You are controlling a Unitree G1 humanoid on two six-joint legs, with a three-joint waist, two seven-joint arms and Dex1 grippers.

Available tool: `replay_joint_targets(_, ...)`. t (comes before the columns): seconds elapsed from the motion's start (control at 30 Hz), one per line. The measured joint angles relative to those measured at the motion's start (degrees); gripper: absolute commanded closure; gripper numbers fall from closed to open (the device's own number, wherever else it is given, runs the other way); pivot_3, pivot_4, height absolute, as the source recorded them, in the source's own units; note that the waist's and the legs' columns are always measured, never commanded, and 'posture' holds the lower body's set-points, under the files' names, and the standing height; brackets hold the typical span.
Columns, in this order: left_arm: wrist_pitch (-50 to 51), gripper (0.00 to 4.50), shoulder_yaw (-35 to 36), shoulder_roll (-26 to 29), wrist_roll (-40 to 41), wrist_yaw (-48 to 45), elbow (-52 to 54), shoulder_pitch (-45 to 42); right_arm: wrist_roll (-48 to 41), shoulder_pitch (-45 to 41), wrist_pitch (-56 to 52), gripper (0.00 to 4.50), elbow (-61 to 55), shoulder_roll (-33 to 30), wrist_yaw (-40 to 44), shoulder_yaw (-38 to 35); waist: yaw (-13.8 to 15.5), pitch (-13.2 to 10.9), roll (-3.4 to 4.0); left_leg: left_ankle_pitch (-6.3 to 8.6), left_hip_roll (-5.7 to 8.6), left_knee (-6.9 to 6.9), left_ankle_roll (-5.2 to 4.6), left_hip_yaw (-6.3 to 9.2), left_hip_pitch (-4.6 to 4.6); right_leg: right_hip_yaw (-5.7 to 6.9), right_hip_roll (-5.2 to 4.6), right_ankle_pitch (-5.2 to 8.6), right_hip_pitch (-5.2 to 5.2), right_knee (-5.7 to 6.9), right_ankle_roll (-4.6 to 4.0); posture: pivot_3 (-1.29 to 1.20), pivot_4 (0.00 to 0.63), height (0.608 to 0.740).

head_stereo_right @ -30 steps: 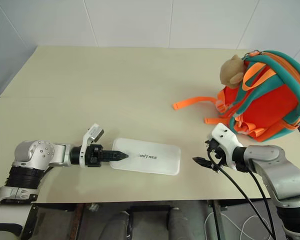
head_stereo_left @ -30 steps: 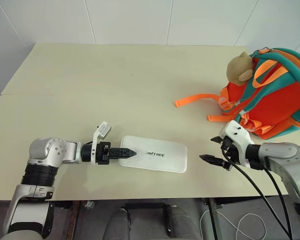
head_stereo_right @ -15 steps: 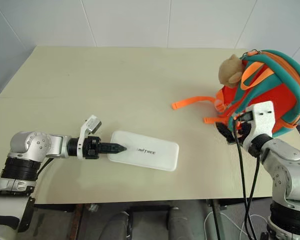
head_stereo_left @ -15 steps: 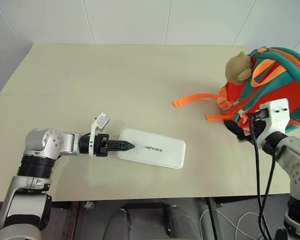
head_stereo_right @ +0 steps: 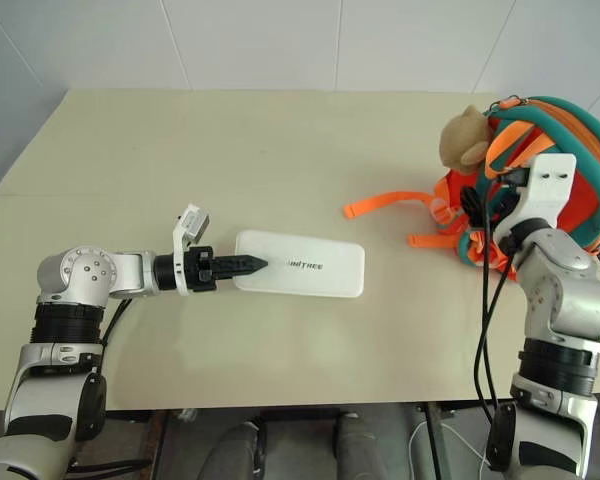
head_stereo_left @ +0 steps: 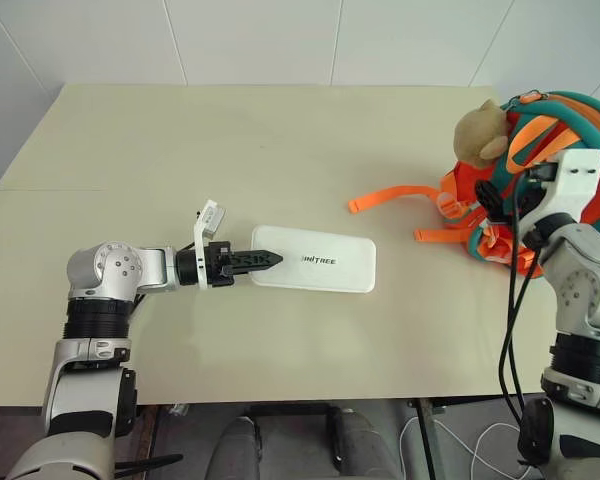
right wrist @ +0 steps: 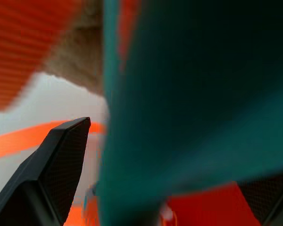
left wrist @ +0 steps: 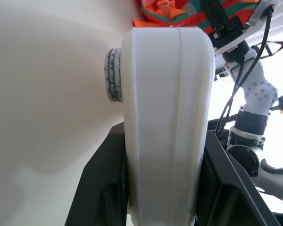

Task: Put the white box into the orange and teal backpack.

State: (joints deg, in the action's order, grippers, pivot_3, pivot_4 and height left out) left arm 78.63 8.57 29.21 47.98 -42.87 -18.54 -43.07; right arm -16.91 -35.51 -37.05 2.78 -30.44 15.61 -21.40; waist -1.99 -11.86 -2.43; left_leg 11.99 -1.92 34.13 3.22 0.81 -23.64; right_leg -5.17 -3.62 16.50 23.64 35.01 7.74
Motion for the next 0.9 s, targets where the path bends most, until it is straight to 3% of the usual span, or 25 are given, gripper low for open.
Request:
replay_joint_targets(0.37,-2.5,3.18,9.7,-2.0,-0.2,8.3,-2.7,-4.5,-3.8,-2.8,-2.4,4.36,-0.7,1.0,4.3,3.8,-0.1,0.0,0.00,-0.06,0.01,0.05,0.11,0.02,-0.05,0.00,0.02,-0.02,0.06,0.13,0.04,0.00,0.150,0.740)
replay_joint_targets(0.77,-10.5,3.18,10.2,5.8,-4.3,4.3,-11.5,-11.2,-12.3,-2.8,-12.3,4.50,-16.2,-1.1,13.7,11.1,-1.1,0.0,0.03,-0.06,0.01,0.02,0.13,0.03,-0.07,0.02,0.04,-0.01,0.09,0.11,0.05,0.00,0.150,0.740)
replay_joint_targets(0.9,-14.0,3.18,7.9,8.4,-7.8,0.7,-16.1,-14.3,-19.8,-3.8,-18.1,4.50,-23.0,-3.3,18.6,12.4,-1.2,0.0,0.04,-0.07,0.00,0.07,0.14,0.05,-0.58,0.02,0.05,-0.01,0.61,0.30,0.05,0.00,0.150,0.740)
